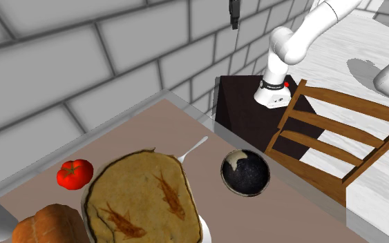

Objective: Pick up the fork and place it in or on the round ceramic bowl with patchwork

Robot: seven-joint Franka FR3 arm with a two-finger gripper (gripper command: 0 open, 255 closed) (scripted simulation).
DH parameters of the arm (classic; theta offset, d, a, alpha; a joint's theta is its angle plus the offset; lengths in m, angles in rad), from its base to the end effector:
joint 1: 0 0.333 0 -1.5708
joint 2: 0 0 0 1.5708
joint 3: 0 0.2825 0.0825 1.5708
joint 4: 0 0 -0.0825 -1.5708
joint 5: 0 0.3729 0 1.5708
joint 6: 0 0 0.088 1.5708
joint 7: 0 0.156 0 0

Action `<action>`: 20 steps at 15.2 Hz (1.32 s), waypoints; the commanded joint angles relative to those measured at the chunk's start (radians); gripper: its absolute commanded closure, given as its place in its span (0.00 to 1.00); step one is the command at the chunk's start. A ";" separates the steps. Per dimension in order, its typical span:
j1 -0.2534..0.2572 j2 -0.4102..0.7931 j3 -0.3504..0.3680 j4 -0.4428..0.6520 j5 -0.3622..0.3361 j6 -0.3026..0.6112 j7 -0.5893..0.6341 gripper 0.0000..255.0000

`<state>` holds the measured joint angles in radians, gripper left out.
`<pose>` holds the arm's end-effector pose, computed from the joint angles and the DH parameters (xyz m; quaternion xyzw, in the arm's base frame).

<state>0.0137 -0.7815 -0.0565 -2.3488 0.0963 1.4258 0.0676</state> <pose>0.2976 0.0012 0.5096 -0.9943 0.0418 0.0723 0.0663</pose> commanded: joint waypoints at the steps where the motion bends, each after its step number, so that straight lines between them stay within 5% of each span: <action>1: 0.000 0.000 0.000 0.000 0.000 0.000 0.000 0.00; 10: 0.084 0.169 0.115 -0.074 0.064 0.288 0.005 0.00; 20: 0.161 0.449 0.244 -0.039 0.086 0.584 0.020 0.00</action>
<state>0.1684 -0.3691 0.1742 -2.3992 0.1845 1.9786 0.0855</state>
